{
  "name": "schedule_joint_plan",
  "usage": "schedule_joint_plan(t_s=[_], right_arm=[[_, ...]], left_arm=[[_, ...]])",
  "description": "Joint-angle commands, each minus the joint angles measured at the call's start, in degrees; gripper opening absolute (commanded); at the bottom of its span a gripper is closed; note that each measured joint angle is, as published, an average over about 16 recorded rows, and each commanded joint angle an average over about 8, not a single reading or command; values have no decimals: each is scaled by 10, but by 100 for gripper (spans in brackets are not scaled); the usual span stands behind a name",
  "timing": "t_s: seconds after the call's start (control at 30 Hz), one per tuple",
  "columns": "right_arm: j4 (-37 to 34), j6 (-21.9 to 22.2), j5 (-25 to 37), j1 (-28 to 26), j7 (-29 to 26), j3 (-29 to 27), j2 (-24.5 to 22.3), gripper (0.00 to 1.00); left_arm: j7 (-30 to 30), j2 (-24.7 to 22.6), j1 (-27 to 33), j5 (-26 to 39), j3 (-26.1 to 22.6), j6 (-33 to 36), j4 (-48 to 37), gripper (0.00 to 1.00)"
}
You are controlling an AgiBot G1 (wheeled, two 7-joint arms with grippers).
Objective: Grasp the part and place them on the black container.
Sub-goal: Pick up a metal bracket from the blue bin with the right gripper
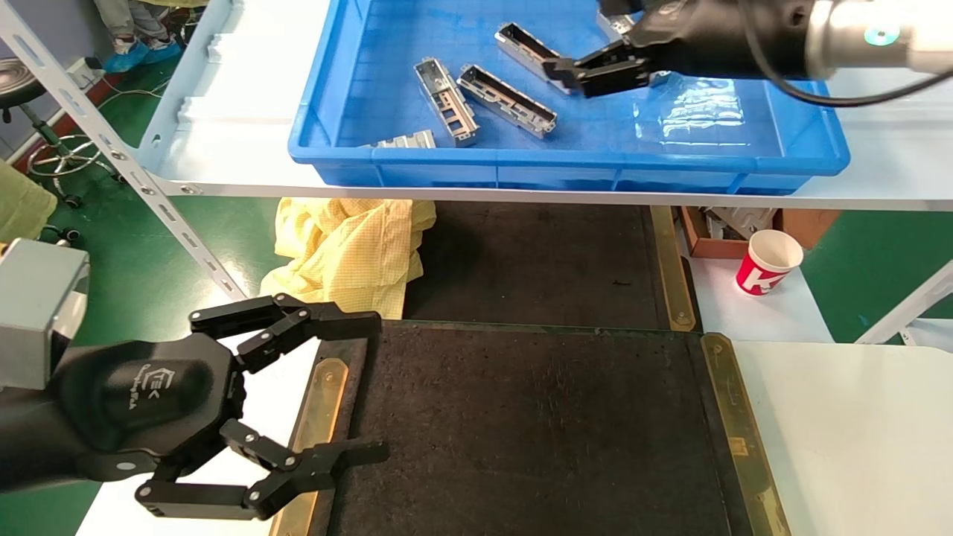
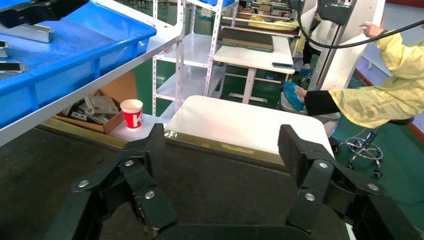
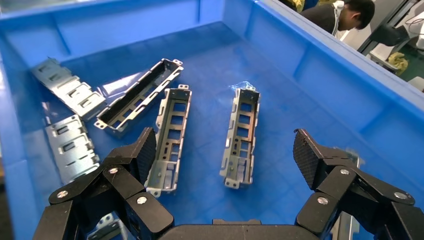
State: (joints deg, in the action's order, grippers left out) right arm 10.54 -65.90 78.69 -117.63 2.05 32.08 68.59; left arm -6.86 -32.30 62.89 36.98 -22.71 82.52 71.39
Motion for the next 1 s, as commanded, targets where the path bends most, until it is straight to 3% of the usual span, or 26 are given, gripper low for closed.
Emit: schedule_joint_plan(t_s=[0.03,0.53,0.63,0.8,0.9,1.0], right_arm=[[-19,11,11,-10,13,7,14,100],[-90,78,31,-19,47,19,66,100],[-95,85,29,-15,48,18,70,76],[-99,94,23,-7,45,14,75,14],[-98,101,16,-3,43,9,77,0],[-97,109,9,1,40,4,79,0]], left_arm=[[0,0,0,0,0,0,0,100],[0,0,0,0,0,0,0,100],[0,0,0,0,0,0,0,100],[0,0,0,0,0,0,0,100],[0,0,0,0,0,0,0,100],[0,0,0,0,0,0,0,100]])
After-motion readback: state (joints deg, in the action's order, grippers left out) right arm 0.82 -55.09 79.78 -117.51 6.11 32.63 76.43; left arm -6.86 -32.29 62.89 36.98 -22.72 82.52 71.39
